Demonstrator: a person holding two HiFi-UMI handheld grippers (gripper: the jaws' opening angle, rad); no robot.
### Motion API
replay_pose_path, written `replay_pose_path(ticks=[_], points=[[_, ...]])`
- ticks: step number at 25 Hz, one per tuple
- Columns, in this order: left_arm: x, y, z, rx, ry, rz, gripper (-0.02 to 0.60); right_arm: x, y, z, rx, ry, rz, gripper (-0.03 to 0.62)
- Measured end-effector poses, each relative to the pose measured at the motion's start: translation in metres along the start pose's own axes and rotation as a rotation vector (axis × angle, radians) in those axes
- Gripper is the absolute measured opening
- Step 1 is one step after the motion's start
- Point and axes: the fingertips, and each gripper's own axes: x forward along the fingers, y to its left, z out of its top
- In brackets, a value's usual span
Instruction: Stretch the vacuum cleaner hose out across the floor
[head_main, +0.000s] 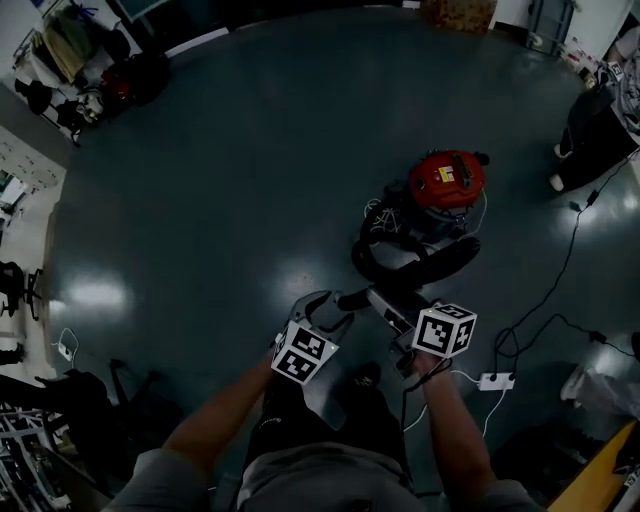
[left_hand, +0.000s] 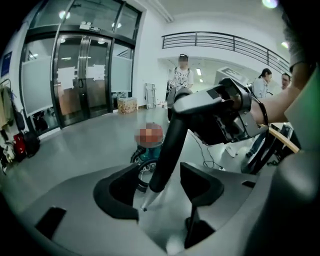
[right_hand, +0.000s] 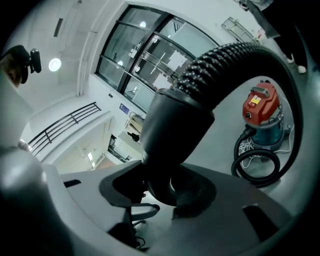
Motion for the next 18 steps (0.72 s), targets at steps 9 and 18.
replay_pose_path(ticks=[9,18], points=[[-0.078,0.034,0.047,0.238,-0.139,-0.071,0.275,0.025,0.142,0.031,-0.018,-0.174,-0.035,0.178],[-0.16,0.044,0.06,0.425,-0.234,-0.231,0.133,0.035,0.216,0.02,0.013,-0.279,-0.177,0.179]])
